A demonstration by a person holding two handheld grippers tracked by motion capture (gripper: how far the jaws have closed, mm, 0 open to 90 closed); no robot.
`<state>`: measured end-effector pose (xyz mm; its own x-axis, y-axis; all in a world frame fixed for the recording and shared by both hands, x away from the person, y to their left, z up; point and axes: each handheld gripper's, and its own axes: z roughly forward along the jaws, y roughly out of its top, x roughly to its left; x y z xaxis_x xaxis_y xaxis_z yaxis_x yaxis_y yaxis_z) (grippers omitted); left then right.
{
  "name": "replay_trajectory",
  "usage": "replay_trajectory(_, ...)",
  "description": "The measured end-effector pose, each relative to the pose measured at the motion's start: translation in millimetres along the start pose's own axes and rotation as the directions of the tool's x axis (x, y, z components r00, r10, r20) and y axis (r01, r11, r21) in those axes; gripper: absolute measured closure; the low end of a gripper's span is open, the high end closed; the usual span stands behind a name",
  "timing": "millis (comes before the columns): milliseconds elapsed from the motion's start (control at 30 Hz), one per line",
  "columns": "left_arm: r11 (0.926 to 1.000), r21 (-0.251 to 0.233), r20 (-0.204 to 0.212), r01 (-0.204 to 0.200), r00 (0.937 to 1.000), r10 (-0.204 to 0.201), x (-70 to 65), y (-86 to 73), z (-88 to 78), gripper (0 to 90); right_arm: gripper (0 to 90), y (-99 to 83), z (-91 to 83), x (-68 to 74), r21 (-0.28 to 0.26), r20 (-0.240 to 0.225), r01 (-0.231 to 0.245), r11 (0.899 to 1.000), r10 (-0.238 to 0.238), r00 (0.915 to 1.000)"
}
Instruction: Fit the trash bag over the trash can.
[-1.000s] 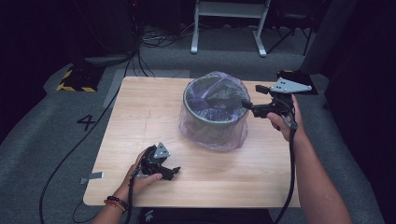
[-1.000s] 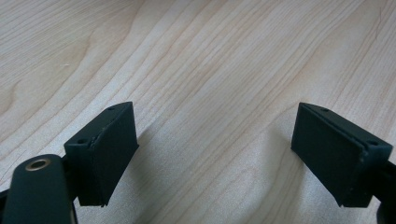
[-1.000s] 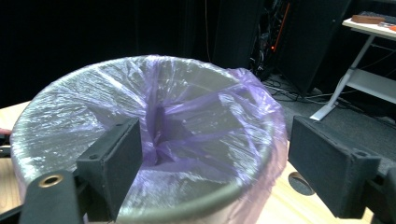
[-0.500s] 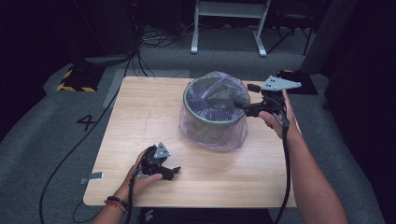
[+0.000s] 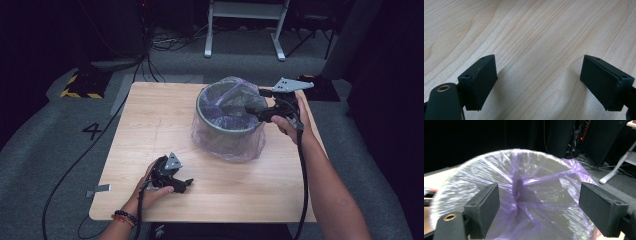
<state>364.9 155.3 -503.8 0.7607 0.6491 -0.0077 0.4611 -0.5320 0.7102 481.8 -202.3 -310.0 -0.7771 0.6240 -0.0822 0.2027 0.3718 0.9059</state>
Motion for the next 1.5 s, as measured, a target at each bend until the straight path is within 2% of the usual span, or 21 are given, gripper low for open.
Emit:
replay_trajectory(67, 1.0000, 0.001, 0.000, 0.001, 1.0000, -0.001, -0.1, 0.0, -0.1, 13.8, 19.2, 0.8, 3.8, -2.4, 0.013, 0.009, 0.010, 1.000, -0.011, 0.9999)
replay_trajectory(200, 1.0000, 0.001, 0.000, 0.001, 1.0000, -0.001, -0.1, 0.0, -0.1, 13.9, 31.9, 3.2, 11.8, -9.7, 0.026, 0.007, 0.004, 1.000, -0.005, 1.0000)
replay_trajectory(267, 1.0000, 0.001, -0.001, 0.001, 1.0000, -0.001, -0.2, 0.0, -0.1, 13.9, 37.8, 5.1, 16.0, -14.5, 0.035, 0.032, -0.003, 0.999, 0.002, 0.9995)
replay_trajectory(367, 1.0000, 0.001, -0.002, 0.001, 1.0000, -0.001, -0.2, 0.0, -0.1, 13.9, 40.3, 7.7, 20.5, -20.2, 0.050, 0.065, -0.008, 0.999, 0.004, 0.9979)
replay_trajectory(467, 1.0000, -0.001, -0.001, -0.001, 1.0000, 0.001, -0.2, 0.0, 0.0, 13.9, 43.1, 9.4, 25.8, -29.7, 0.060, 0.105, -0.055, 0.997, 0.049, 0.9933)
replay_trajectory(533, 1.0000, -0.001, -0.002, -0.001, 1.0000, 0.001, -0.3, 0.0, -0.1, 13.9, 43.3, 9.3, 28.4, -32.5, 0.068, 0.130, -0.060, 0.996, 0.051, 0.9902)
replay_trajectory(633, 1.0000, 0.001, -0.004, 0.001, 1.0000, -0.001, -0.4, -0.1, -0.2, 13.9, 43.4, 8.2, 33.2, -34.2, 0.081, 0.127, -0.062, 0.995, 0.051, 0.9906)
replay_trajectory(667, 1.0000, 0.000, -0.004, 0.002, 1.0000, -0.002, -0.5, -0.2, -0.2, 13.9, 42.9, 8.2, 33.8, -33.7, 0.076, 0.124, -0.061, 0.995, 0.051, 0.9909)
replay_trajectory(800, 1.0000, 0.002, -0.004, 0.001, 1.0000, -0.001, -0.4, -0.1, -0.3, 13.9, 40.7, 11.4, 33.6, -27.1, 0.046, 0.046, -0.024, 0.999, 0.022, 0.9987)
replay_trajectory(900, 1.0000, 0.001, -0.004, 0.001, 1.0000, -0.001, -0.4, -0.1, -0.3, 13.9, 35.2, 15.8, 36.3, -16.0, 0.074, -0.022, 0.037, 0.997, -0.035, 0.9991)
replay_trajectory(967, 1.0000, 0.001, -0.004, 0.002, 1.0000, -0.002, -0.5, -0.1, -0.3, 13.9, 33.1, 17.4, 38.1, -10.6, 0.089, -0.045, 0.066, 0.994, -0.063, 0.9970)
replay_trajectory(1167, 1.0000, 0.002, -0.004, 0.002, 1.0000, -0.002, -0.4, -0.1, -0.3, 14.0, 28.8, 20.3, 47.3, 1.8, 0.141, -0.067, 0.103, 0.985, -0.094, 0.9933)
replay_trajectory(1500, 1.0000, 0.000, -0.004, 0.002, 1.0000, -0.002, -0.4, -0.2, -0.2, 13.9, 24.3, 19.2, 55.2, 2.9, 0.196, -0.075, 0.089, 0.976, -0.076, 0.9943)
